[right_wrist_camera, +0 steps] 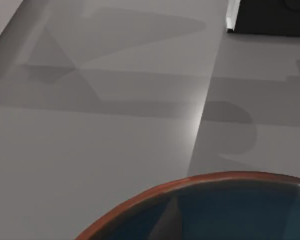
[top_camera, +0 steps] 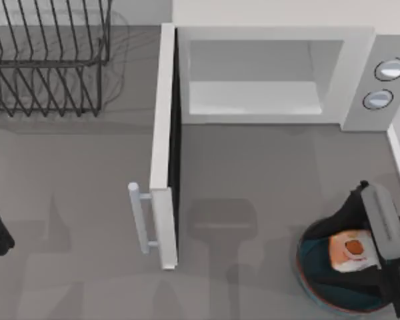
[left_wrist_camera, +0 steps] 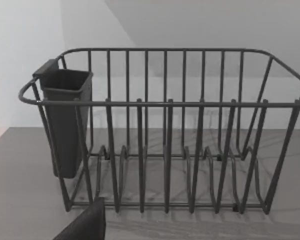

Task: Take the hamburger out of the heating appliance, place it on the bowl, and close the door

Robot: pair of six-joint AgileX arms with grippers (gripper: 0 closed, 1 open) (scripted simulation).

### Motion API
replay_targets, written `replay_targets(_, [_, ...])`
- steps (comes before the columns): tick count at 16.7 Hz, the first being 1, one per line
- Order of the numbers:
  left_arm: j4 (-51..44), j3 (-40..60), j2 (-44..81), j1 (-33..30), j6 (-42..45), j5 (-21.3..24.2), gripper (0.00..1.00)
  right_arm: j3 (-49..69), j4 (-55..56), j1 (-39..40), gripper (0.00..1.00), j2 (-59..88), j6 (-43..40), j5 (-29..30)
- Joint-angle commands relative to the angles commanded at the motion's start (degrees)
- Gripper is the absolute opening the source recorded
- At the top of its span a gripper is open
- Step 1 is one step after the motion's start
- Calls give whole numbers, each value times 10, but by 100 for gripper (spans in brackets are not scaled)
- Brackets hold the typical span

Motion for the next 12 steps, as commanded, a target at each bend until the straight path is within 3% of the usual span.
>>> replay_targets(1, [0, 0, 0, 0, 0, 0, 100, 21, -77, -10, 100, -19, -4, -2])
replay_targets(6, [0, 0, 0, 0, 0, 0, 100, 0, -68, -14, 100, -74, 42, 38])
replay_targets(12, [0, 0, 0, 0, 0, 0, 100, -82, -35, -29, 100, -332, 246, 197])
